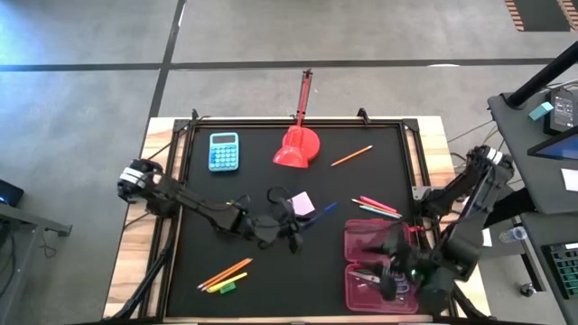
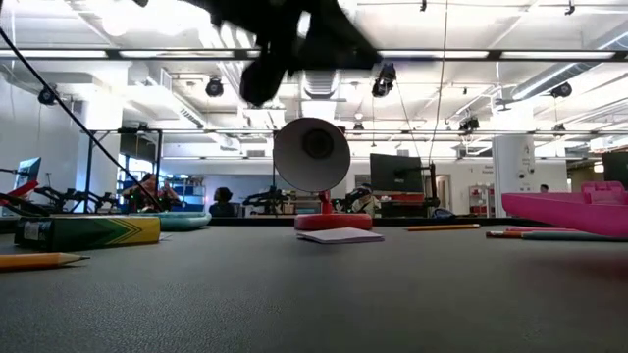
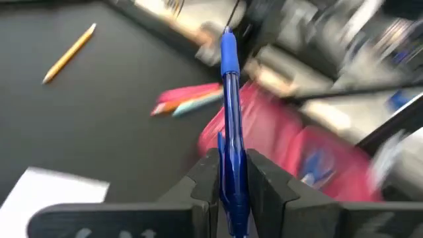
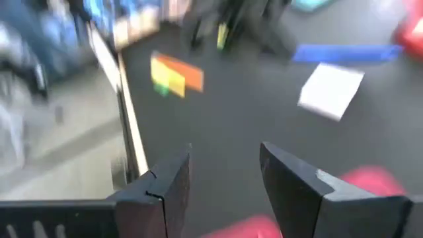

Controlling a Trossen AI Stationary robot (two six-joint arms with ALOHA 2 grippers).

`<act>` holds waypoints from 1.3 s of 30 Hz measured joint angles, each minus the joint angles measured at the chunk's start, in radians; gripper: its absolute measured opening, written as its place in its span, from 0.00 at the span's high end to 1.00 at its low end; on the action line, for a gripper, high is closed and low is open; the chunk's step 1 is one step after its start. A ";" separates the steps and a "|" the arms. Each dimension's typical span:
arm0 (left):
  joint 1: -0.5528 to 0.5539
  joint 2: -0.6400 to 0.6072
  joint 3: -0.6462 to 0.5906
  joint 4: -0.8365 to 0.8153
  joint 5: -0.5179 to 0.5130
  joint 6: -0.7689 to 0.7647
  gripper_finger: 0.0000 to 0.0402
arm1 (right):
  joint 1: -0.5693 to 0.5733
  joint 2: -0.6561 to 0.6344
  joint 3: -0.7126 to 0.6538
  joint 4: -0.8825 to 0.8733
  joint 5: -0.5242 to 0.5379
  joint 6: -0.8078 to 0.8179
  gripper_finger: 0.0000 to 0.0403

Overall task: Pack school essentials
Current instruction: Put the blue pen into the pink supply box

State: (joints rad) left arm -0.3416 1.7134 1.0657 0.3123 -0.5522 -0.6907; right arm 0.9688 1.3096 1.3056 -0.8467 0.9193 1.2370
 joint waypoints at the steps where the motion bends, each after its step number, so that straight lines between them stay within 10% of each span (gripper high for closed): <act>1: 0.000 -0.015 0.000 0.034 -0.001 0.000 0.90 | 0.000 -0.014 0.008 0.012 0.072 0.000 0.58; 5: 0.000 -0.063 0.000 0.189 -0.005 0.108 0.90 | -0.007 -0.035 0.048 0.040 0.269 -0.028 0.58; 13: 0.002 -0.140 0.000 0.418 -0.003 0.210 0.90 | -0.068 -0.038 0.188 0.055 0.307 -0.080 0.55; 25: 0.004 -0.156 0.000 0.537 0.003 0.102 0.90 | -0.267 -0.038 0.338 0.083 0.107 -0.246 0.33; 39: 0.020 -0.156 0.001 0.588 0.003 0.151 0.90 | -0.491 -0.020 0.335 0.183 -0.071 -0.427 0.36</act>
State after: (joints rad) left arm -0.3219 1.5570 1.0664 0.9005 -0.5491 -0.5396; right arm 0.4779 1.2891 1.6405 -0.6637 0.8483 0.8101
